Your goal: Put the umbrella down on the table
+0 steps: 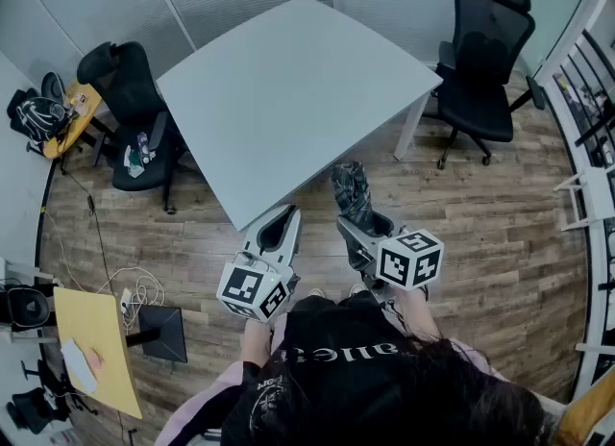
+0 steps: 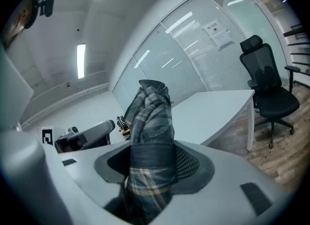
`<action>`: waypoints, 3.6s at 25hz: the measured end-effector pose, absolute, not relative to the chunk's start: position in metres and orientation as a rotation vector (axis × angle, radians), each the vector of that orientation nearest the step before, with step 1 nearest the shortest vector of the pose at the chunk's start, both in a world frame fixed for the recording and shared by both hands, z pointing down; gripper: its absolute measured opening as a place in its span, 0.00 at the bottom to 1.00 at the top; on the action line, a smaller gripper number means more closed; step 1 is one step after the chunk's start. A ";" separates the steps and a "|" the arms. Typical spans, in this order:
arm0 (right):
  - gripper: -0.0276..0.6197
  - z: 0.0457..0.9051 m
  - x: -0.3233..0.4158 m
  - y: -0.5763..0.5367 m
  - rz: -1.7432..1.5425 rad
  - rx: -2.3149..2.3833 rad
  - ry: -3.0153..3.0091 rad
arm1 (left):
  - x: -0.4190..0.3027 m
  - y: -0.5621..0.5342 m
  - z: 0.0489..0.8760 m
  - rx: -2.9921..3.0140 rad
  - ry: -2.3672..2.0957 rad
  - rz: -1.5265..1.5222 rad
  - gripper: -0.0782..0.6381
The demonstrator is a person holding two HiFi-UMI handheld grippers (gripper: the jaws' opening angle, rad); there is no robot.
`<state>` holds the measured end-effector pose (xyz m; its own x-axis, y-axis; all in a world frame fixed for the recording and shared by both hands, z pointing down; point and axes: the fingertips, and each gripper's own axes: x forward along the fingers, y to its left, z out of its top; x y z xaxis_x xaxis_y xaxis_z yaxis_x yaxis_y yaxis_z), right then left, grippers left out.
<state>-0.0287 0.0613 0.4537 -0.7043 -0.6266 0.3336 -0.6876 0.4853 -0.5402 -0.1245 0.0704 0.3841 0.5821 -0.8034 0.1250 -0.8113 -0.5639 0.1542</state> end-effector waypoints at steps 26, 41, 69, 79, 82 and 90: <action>0.40 0.464 0.049 0.052 1.060 1.155 -2.601 | -0.050 0.058 0.394 2.602 -1.331 0.031 0.15; 0.40 0.481 0.055 0.027 1.155 1.149 -2.584 | -0.042 0.032 0.411 2.584 -1.311 0.112 0.15; 0.40 0.485 0.028 -0.216 1.184 1.255 -2.500 | -0.065 -0.224 0.410 2.653 -1.160 0.082 0.15; 0.40 0.482 0.010 -0.271 1.142 1.235 -2.497 | -0.085 -0.273 0.415 2.630 -1.183 0.055 0.15; 0.40 0.485 0.009 -0.277 1.133 1.212 -2.488 | -0.087 -0.277 0.420 2.609 -1.198 0.050 0.15; 0.40 0.492 0.004 -0.325 1.099 1.079 -2.503 | -0.097 -0.302 0.424 2.528 -1.337 0.041 0.15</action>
